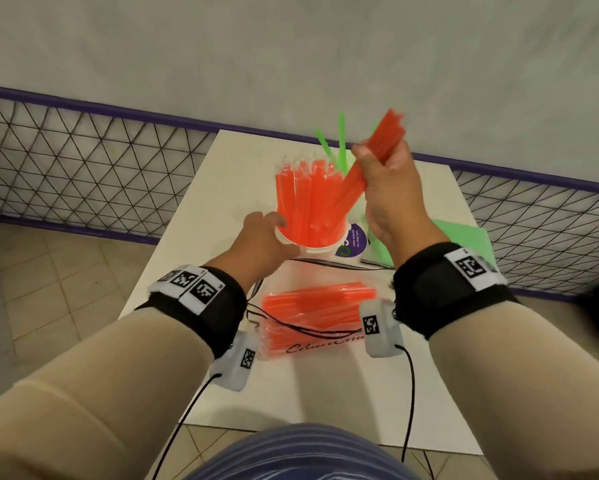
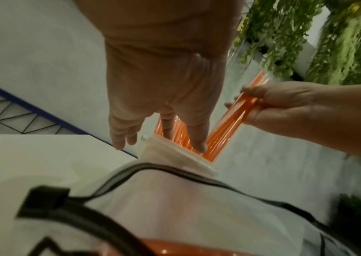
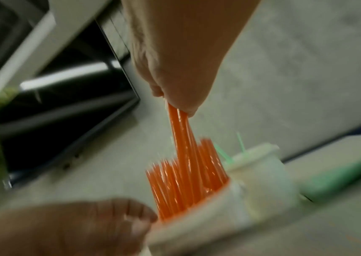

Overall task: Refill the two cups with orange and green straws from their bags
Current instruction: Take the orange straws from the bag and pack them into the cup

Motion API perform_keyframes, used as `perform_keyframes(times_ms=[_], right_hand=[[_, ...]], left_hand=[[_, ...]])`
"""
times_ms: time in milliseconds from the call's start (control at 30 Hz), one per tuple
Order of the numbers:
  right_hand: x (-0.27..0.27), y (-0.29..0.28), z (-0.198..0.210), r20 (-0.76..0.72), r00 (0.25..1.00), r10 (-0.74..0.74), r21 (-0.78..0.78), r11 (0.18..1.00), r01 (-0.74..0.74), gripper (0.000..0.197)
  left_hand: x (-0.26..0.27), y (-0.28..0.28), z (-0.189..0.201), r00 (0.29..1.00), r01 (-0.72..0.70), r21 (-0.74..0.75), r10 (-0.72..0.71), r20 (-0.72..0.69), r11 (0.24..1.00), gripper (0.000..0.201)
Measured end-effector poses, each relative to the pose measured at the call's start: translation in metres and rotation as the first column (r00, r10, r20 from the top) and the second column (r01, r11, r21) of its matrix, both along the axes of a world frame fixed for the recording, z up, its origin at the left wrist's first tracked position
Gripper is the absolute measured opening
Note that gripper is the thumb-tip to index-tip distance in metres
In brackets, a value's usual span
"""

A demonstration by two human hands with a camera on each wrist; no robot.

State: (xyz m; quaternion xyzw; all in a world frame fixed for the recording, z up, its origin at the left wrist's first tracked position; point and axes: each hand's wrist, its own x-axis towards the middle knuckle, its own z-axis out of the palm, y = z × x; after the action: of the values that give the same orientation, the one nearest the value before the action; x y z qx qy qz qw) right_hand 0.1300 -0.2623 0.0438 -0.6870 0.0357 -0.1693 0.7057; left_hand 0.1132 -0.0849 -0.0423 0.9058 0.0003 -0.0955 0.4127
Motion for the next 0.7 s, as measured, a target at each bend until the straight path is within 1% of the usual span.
perform_keyframes(times_ms=[67,133,200,233,300,367,400,433,467,500,533,567,600,633,667,700], right_hand=[[0.000,0.002,-0.024,-0.079,0.997,-0.023,-0.080,0.997,0.017,0.032],[-0.001,0.005,-0.052,-0.172,0.983,-0.059,-0.220,0.975,0.020,0.031],[0.002,0.003,-0.083,-0.243,0.962,-0.121,-0.433,0.901,0.004,0.039],[0.005,0.000,-0.097,-0.282,0.946,-0.158,-0.511,0.859,-0.009,0.041],[0.008,-0.001,-0.107,-0.350,0.915,-0.200,-0.599,0.799,-0.055,0.037],[0.008,0.000,-0.099,-0.394,0.892,-0.222,-0.643,0.760,-0.095,0.036],[0.009,0.000,-0.095,-0.399,0.890,-0.222,-0.635,0.767,-0.093,0.041],[0.009,0.000,-0.090,-0.375,0.899,-0.226,-0.629,0.774,-0.068,0.051],[0.007,-0.001,-0.086,-0.308,0.925,-0.224,-0.635,0.772,-0.025,0.064],[0.004,0.000,-0.081,-0.201,0.956,-0.214,-0.660,0.750,0.029,0.076],[0.001,0.000,-0.075,-0.061,0.981,-0.185,-0.712,0.697,0.087,0.082],[-0.001,0.000,-0.071,0.054,0.990,-0.133,-0.787,0.604,0.124,0.084],[-0.002,0.001,-0.070,0.127,0.990,-0.058,-0.871,0.471,0.139,0.083],[0.002,0.000,-0.072,0.141,0.990,0.012,-0.939,0.318,0.130,0.081],[0.006,-0.002,-0.074,0.094,0.993,0.073,-0.979,0.188,0.079,0.078],[0.009,-0.004,-0.075,0.016,0.995,0.095,-0.995,0.097,0.007,0.075]], left_hand=[[0.004,-0.005,-0.011,0.999,0.033,0.024,-0.033,-0.013,0.999,0.049],[0.006,-0.006,-0.019,0.999,0.036,0.020,-0.036,0.011,0.999,0.043],[0.007,-0.007,-0.022,0.999,0.019,0.061,-0.021,0.043,0.998,0.039],[0.007,-0.007,-0.021,0.998,0.016,0.079,-0.021,0.055,0.997,0.037],[0.008,-0.006,-0.022,0.998,0.021,0.104,-0.028,0.061,0.994,0.037],[0.009,-0.005,-0.023,0.998,0.030,0.118,-0.037,0.053,0.993,0.036],[0.009,-0.005,-0.024,0.998,0.032,0.122,-0.038,0.048,0.992,0.036],[0.009,-0.005,-0.024,0.998,0.031,0.123,-0.038,0.049,0.992,0.036],[0.009,-0.006,-0.024,0.998,0.028,0.123,-0.035,0.051,0.992,0.035],[0.008,-0.007,-0.024,0.998,0.028,0.127,-0.034,0.053,0.992,0.035],[0.009,-0.008,-0.024,0.998,0.026,0.128,-0.033,0.052,0.991,0.034],[0.009,-0.008,-0.023,0.999,0.025,0.125,-0.031,0.044,0.992,0.035],[0.008,-0.007,-0.023,0.999,0.025,0.127,-0.030,0.038,0.992,0.036],[0.008,-0.007,-0.021,0.999,0.028,0.134,-0.033,0.032,0.991,0.037],[0.008,-0.007,-0.021,0.999,0.032,0.143,-0.037,0.030,0.989,0.038],[0.008,-0.006,-0.022,0.999,0.037,0.149,-0.043,0.032,0.988,0.039]])
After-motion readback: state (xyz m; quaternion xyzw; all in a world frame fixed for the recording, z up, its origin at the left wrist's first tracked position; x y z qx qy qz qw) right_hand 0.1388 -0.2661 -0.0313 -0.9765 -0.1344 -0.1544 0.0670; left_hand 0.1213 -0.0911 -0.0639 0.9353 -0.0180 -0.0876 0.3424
